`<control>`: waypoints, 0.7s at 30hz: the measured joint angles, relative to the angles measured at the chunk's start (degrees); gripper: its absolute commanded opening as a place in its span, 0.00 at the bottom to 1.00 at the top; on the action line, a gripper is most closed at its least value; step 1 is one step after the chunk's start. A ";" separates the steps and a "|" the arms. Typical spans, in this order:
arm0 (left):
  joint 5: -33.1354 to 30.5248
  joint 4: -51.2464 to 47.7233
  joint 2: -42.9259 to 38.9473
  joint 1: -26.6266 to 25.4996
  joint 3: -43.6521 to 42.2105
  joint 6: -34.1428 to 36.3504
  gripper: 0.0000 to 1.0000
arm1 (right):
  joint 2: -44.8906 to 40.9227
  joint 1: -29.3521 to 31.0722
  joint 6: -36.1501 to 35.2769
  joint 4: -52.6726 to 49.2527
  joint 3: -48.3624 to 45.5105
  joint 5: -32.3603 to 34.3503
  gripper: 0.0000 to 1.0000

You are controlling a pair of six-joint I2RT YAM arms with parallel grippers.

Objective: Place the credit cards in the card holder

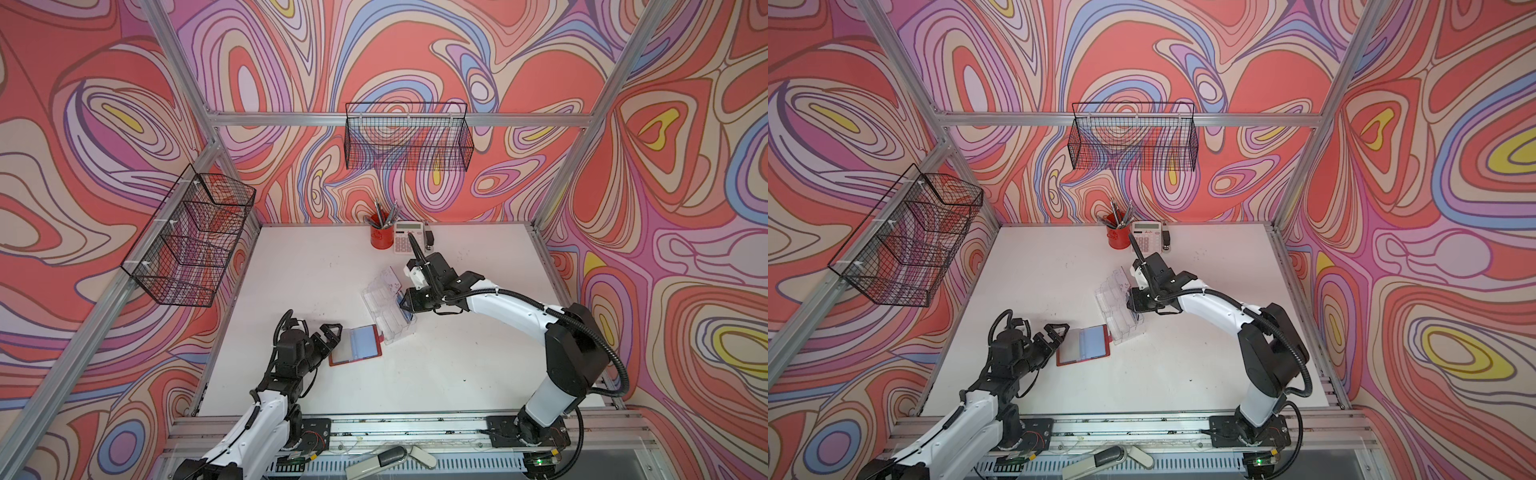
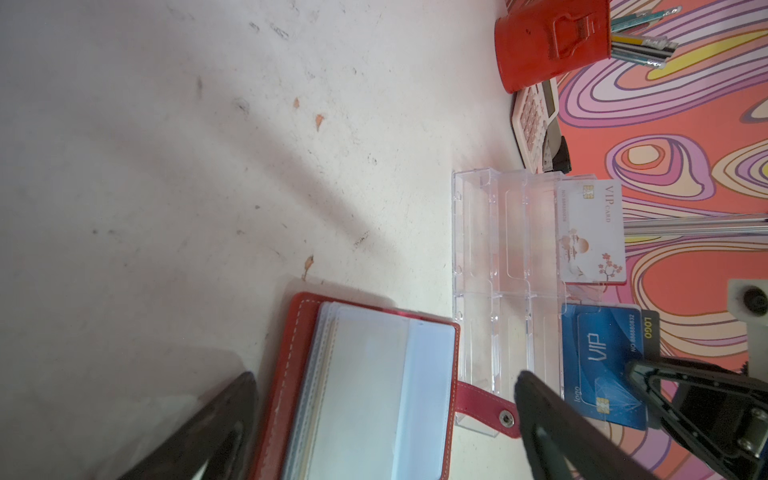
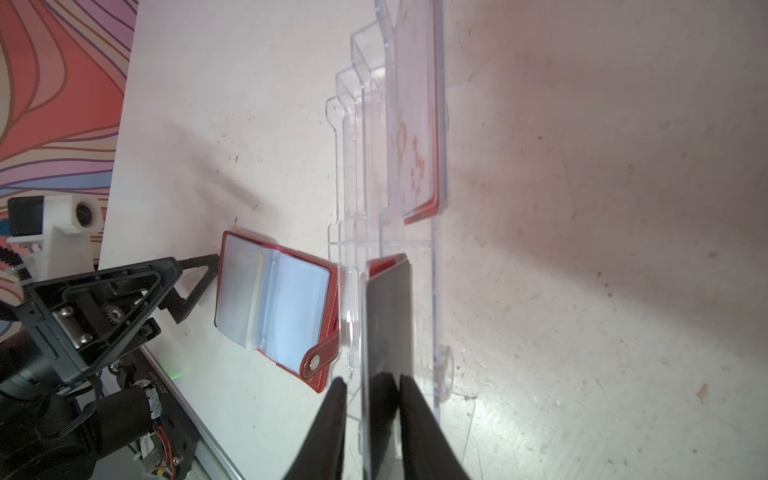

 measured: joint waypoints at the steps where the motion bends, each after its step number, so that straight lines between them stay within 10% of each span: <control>1: 0.00 0.00 0.00 -0.02 0.00 -0.02 0.98 | 0.00 0.00 0.00 -0.04 0.02 0.00 0.22; 21: -0.04 -0.07 -0.09 0.00 0.00 -0.02 0.98 | -5.07 -0.55 -0.79 -4.22 0.35 5.38 0.00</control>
